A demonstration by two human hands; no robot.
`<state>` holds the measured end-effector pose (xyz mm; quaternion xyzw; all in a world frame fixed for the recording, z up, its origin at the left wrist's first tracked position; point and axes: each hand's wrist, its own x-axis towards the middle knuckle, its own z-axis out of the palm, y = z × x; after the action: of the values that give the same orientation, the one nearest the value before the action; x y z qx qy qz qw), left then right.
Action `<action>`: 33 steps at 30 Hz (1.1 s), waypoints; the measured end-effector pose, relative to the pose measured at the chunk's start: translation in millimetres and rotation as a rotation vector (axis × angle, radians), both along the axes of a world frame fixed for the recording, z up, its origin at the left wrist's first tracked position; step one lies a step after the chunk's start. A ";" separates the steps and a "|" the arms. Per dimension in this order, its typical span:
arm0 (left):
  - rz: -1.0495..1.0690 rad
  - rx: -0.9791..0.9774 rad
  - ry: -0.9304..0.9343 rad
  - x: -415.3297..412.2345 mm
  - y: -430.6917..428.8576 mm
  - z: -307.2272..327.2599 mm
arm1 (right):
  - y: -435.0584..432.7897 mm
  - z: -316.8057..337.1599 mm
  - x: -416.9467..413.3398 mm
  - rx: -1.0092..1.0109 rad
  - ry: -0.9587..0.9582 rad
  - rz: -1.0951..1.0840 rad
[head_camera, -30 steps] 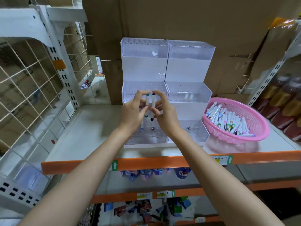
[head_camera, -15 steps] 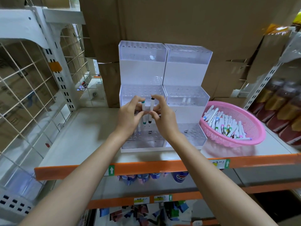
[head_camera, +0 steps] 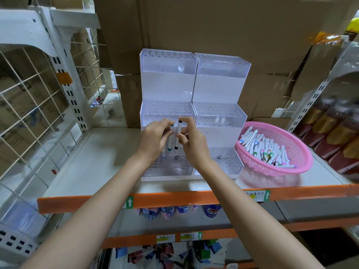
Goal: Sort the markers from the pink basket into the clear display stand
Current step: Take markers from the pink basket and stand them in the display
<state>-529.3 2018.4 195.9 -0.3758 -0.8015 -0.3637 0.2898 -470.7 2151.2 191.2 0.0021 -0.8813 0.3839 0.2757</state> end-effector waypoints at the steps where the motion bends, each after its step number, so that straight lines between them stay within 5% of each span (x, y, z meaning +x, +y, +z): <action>1: 0.024 -0.009 0.011 0.3 -0.2 1.6 | -0.3 0.0 -0.2 0.006 0.000 -0.001; 8: 0.144 -0.073 -0.027 0.1 -1.3 0.0 | -0.4 -0.8 -0.3 0.017 0.013 -0.012; 33: 0.070 -0.367 0.184 15.1 -24.9 -6.3 | 1.3 -3.2 1.4 0.147 -0.051 -0.080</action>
<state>-514.2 1993.5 189.7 -0.4258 -0.8372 -0.1651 0.3010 -469.3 2152.5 187.9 -0.0228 -0.9132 0.3067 0.2675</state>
